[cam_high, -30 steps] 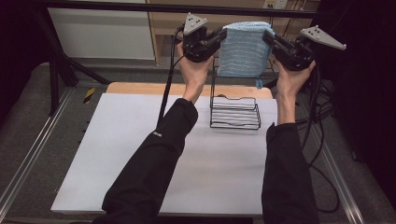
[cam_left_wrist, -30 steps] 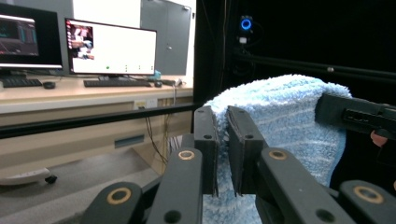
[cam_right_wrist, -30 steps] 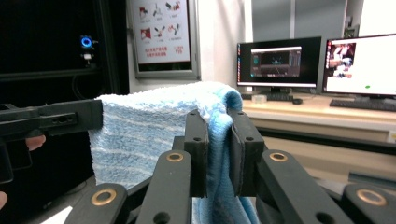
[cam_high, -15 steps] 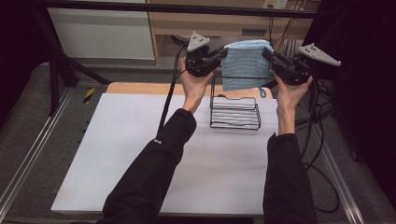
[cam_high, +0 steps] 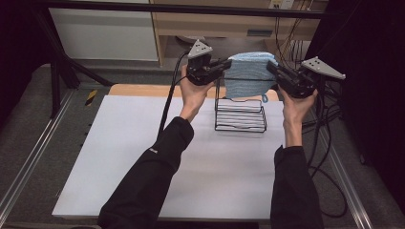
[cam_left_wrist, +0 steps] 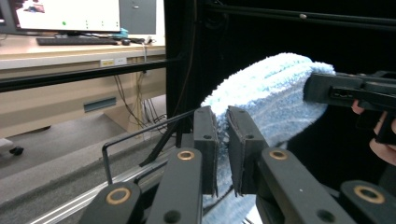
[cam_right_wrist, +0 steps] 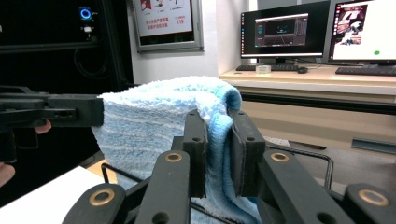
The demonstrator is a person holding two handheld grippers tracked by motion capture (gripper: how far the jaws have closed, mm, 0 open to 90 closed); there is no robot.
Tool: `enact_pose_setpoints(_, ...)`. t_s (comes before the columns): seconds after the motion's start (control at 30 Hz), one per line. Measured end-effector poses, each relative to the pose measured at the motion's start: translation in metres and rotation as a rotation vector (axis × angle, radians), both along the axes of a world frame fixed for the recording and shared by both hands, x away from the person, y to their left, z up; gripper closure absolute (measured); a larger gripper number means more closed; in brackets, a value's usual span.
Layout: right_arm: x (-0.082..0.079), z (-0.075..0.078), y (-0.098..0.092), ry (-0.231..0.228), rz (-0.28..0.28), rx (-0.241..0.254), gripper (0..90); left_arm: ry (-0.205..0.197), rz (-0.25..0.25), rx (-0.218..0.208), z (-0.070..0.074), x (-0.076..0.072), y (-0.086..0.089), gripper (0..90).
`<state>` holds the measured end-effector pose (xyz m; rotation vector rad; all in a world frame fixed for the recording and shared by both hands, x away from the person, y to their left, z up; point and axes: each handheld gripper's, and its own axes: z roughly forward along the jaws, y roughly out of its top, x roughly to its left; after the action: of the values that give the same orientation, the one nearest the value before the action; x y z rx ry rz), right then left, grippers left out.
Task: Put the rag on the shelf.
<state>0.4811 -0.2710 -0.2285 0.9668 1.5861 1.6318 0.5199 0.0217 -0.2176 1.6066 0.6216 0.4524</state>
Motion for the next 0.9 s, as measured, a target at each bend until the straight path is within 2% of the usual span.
enact_pose_setpoints(0.17, -0.005, 0.000, -0.002, 0.003, -0.004, -0.013, 78.4, -0.011, -0.013, 0.029, 0.001, -0.007, -0.002, 82.0)
enact_pose_setpoints(0.3, -0.005, -0.004, -0.006, 0.026, 0.000, -0.031, 77.7, -0.011, -0.020, 0.057, -0.002, -0.009, -0.004, 81.8)
enact_pose_setpoints(0.53, -0.008, -0.008, -0.009, 0.031, 0.015, -0.058, 76.7, -0.010, -0.053, 0.072, -0.007, -0.014, -0.002, 81.8)
enact_pose_setpoints(0.7, -0.012, -0.009, -0.010, 0.044, 0.022, -0.066, 74.8, 0.019, -0.076, 0.085, -0.011, -0.017, -0.001, 81.6)
enact_pose_setpoints(0.9, -0.018, -0.014, -0.012, 0.061, 0.033, -0.068, 72.6, 0.038, -0.056, 0.111, -0.015, -0.023, -0.004, 81.6)
